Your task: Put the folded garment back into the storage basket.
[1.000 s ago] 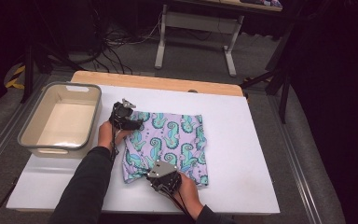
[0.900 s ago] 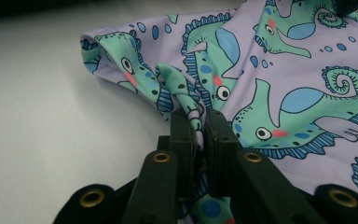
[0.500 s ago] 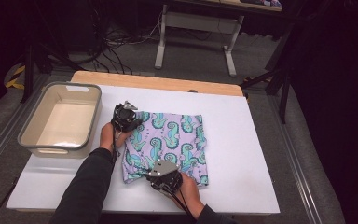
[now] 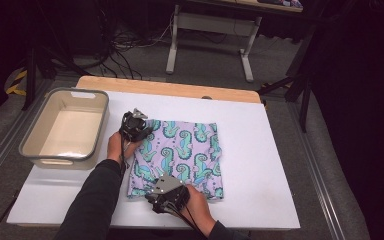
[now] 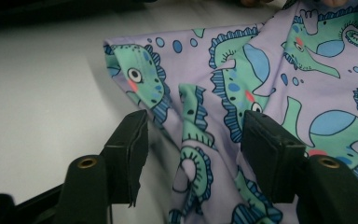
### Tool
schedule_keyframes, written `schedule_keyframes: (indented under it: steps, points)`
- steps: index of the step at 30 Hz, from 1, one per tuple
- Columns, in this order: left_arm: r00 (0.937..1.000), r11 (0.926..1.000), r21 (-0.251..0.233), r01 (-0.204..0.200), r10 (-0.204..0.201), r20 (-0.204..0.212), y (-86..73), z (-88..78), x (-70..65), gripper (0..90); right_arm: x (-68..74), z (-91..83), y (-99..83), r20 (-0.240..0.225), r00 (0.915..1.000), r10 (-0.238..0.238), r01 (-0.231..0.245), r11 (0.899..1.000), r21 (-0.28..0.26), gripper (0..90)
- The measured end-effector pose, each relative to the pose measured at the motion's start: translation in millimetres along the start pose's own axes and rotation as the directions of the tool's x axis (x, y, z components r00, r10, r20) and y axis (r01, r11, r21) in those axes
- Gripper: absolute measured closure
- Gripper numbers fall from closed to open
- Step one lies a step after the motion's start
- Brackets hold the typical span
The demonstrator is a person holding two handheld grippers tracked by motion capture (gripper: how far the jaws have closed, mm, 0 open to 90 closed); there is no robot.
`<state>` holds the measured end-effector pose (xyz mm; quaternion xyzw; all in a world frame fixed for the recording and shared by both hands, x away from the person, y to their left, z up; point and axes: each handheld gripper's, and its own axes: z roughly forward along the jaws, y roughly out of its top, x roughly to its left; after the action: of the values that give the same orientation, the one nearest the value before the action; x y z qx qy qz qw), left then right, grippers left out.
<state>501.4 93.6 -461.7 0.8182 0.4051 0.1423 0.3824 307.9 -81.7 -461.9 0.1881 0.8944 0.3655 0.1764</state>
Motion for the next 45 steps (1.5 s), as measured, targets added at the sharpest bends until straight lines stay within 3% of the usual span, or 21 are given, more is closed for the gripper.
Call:
schedule_keyframes:
  steps: [6,8,9,12,16,19,23,29,32,35,38,45]
  points:
    - [1.0,1.0,0.0,-0.004,0.004,-0.002,-0.1,-0.1,0.3,83.1,-5.6,6.1,4.4,0.021,0.9976,0.066,-0.066,0.998,0.012,54.4]
    - [1.0,1.0,0.0,-0.003,0.003,0.0,-0.1,-0.1,0.0,83.2,-5.9,6.4,4.5,0.019,0.9981,0.059,-0.059,0.998,0.013,57.7]
    - [1.0,1.0,0.001,-0.004,0.004,0.002,-0.1,-0.1,-0.2,83.2,-4.4,6.9,5.1,0.03,0.9979,0.058,-0.059,0.998,0.011,65.9]
    - [1.0,1.0,0.001,-0.009,0.009,-0.005,-0.4,-0.7,-0.3,83.3,-1.7,7.3,5.3,0.044,0.9982,0.041,-0.041,0.999,0.01,77.6]
    - [0.9997,0.9998,-0.002,-0.019,0.019,-0.016,-0.8,-1.4,-1.3,83.6,-1.1,7.2,5.0,0.064,0.997,0.043,-0.044,0.999,0.008,82.3]
    - [0.9994,0.9996,-0.001,-0.028,0.028,-0.021,-1.0,-2.0,-2.1,83.8,1.3,6.1,4.7,0.079,0.9966,0.022,-0.022,1.0,0.005,83.0]
    - [0.9998,0.9999,-0.006,-0.013,0.013,-0.017,-1.4,-2.9,-2.6,83.9,-0.7,2.0,3.1,0.056,0.9957,0.074,-0.073,0.997,-0.032,83.0]
    - [0.9999,0.9994,-0.034,0.007,-0.007,-0.011,3.3,-8.3,-3.1,84.0,-4.0,-8.9,2.0,0.056,0.9929,0.105,-0.1,0.992,-0.083,83.2]
    - [0.9999,0.9989,-0.045,0.009,-0.009,-0.005,9.7,-11.7,-5.2,84.1,-6.5,-17.3,0.1,0.056,0.9894,0.134,-0.127,0.984,-0.124,83.3]
    - [1.0,0.9985,-0.054,-0.006,0.005,-0.003,16.3,-12.9,-10.2,84.1,-7.4,-21.2,-0.4,0.058,0.9884,0.14,-0.131,0.982,-0.133,83.3]
    - [0.9998,0.9981,-0.058,-0.022,0.022,-0.004,20.4,-12.7,-13.8,84.1,-8.7,-29.3,-1.9,0.068,0.9841,0.164,-0.151,0.974,-0.17,83.5]
    - [0.9996,0.9977,-0.062,-0.028,0.028,-0.001,25.2,-12.5,-18.4,84.0,-11.4,-33.5,-4.6,0.067,0.9848,0.16,-0.147,0.974,-0.175,83.5]
